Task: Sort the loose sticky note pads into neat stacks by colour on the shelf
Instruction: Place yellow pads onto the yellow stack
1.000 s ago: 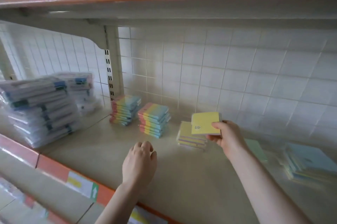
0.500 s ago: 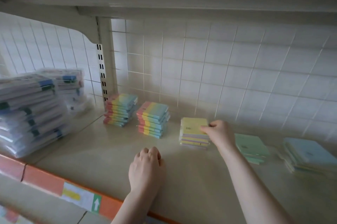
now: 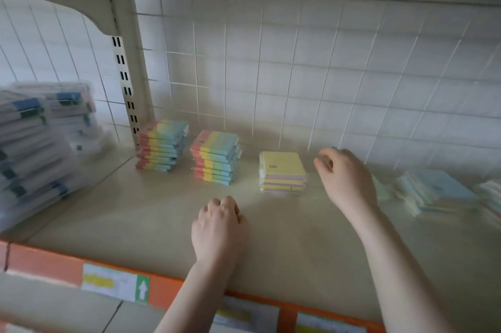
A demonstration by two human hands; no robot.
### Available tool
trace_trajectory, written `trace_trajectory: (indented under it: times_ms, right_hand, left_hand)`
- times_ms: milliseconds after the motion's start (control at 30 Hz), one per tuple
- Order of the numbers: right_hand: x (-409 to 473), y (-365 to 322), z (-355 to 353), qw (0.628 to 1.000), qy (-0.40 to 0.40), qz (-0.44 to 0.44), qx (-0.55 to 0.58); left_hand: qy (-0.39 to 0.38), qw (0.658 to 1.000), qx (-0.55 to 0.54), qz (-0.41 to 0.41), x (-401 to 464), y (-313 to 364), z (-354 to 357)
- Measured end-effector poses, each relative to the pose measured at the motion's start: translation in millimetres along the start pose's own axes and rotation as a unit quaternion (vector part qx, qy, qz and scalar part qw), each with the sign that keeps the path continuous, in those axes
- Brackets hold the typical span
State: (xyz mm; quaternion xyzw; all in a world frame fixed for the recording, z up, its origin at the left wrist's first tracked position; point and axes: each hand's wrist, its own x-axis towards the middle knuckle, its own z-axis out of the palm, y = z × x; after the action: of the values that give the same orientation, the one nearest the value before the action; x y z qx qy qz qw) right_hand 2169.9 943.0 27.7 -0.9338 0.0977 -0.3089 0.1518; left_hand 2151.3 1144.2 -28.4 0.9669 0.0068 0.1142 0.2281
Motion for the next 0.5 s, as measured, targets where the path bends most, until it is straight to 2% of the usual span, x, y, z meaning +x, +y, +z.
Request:
trace_trajectory:
  times_ms: [100, 167, 333, 500]
  right_hand:
    - [-29.1, 20.9, -18.9, 0.991, 0.099, -0.075, -0.045]
    - [-52.7, 45.0, -28.8, 0.986, 0.120, -0.092, -0.069]
    - [-98.0, 123.6, -64.4, 0.985, 0.140, -0.019, -0.098]
    - [-134.2, 198.0, -107.2, 0.980, 0.165, 0.038, -0.103]
  left_hand:
    - [0.003, 1.000, 0.009, 0.015, -3.3, 0.6, -2.7]
    - [0.019, 0.999, 0.018, 0.035, -10.4, 6.7, -4.1]
    - [0.056, 0.996, -0.039, 0.060, -40.1, 50.7, -4.2]
    - [0.054, 0.990, -0.069, 0.107, -80.8, 129.2, 13.4]
